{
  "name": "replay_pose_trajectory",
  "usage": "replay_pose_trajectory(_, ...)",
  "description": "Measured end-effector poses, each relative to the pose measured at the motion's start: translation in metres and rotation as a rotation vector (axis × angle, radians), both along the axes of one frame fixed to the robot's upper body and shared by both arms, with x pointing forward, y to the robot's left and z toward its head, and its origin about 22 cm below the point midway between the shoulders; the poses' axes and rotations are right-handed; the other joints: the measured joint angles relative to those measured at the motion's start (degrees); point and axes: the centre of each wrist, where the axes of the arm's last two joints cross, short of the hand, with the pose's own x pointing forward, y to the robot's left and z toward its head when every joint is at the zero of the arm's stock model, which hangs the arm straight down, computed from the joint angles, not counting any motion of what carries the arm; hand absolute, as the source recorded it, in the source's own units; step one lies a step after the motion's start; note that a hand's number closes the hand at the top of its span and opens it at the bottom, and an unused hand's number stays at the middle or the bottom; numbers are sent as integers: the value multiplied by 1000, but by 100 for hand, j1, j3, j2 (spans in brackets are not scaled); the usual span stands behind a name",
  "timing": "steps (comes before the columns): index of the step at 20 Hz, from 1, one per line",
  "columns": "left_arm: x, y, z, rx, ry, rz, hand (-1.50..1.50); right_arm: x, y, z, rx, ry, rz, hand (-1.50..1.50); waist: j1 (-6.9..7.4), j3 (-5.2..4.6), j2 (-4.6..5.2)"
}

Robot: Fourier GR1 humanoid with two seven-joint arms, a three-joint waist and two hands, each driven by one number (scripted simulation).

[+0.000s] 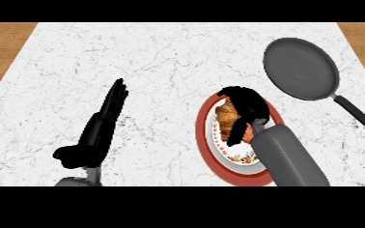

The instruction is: Pick the croissant from the plate and place it in the pan

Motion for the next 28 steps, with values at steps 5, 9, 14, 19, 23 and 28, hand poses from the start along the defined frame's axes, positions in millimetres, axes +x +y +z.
replay_pose_trajectory(5, -3, 0, -5, -2, 6, 7, 0, 9, 0, -4, -52, -34, 58, 150, 3, -15, -36)
replay_pose_trajectory(9, 0, -1, -4, -6, 5, 2, 0, 10, -5, -4, -54, -76, 84, 150, 3, -4, -32)
replay_pose_trajectory(14, 5, 0, -6, -9, 1, 5, 0, 4, -8, -3, -53, -158, 89, 150, -12, 7, -13)
replay_pose_trajectory(19, 1, 6, -2, -7, 3, 17, 0, -32, -7, 2, 16, -176, 150, 150, -68, 10, -14)
replay_pose_trajectory(23, 2, 3, 1, -8, 2, 19, 0, -64, -7, 14, 60, -243, 157, 150, -80, 23, 7)
replay_pose_trajectory(28, 1, 8, 0, -7, 7, 21, 0, -76, -16, 56, 102, -448, 100, 150, -101, 28, 6)
